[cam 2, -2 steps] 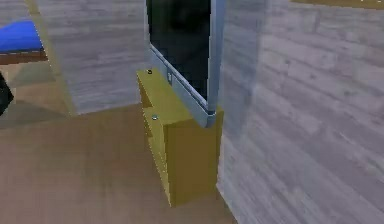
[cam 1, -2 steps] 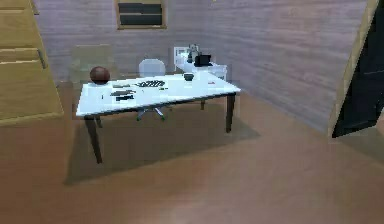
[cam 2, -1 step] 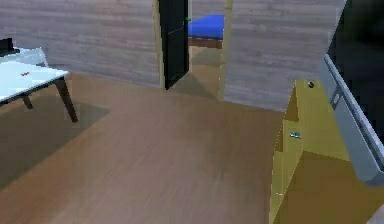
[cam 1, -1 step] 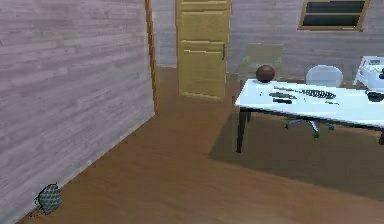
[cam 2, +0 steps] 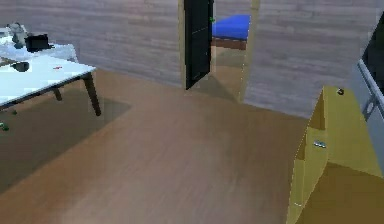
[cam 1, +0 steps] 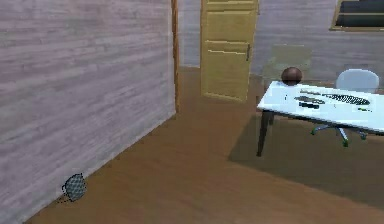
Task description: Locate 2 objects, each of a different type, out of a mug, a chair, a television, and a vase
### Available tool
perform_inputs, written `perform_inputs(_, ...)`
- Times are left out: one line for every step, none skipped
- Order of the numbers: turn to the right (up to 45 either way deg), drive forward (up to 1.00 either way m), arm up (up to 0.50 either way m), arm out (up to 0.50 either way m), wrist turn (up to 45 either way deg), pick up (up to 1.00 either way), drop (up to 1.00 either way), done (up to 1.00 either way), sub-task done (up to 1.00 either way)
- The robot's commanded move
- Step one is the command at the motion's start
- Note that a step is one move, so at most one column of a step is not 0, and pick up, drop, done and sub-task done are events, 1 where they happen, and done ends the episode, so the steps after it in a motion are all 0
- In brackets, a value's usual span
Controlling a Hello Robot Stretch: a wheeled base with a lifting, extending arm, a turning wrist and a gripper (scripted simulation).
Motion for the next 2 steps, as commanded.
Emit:
perform_inputs(0.0,1.00,0.00,0.00,0.0,0.00,0.00,0.00,0.00)
perform_inputs(0.0,1.00,0.00,0.00,0.0,0.00,0.00,0.00,0.00)
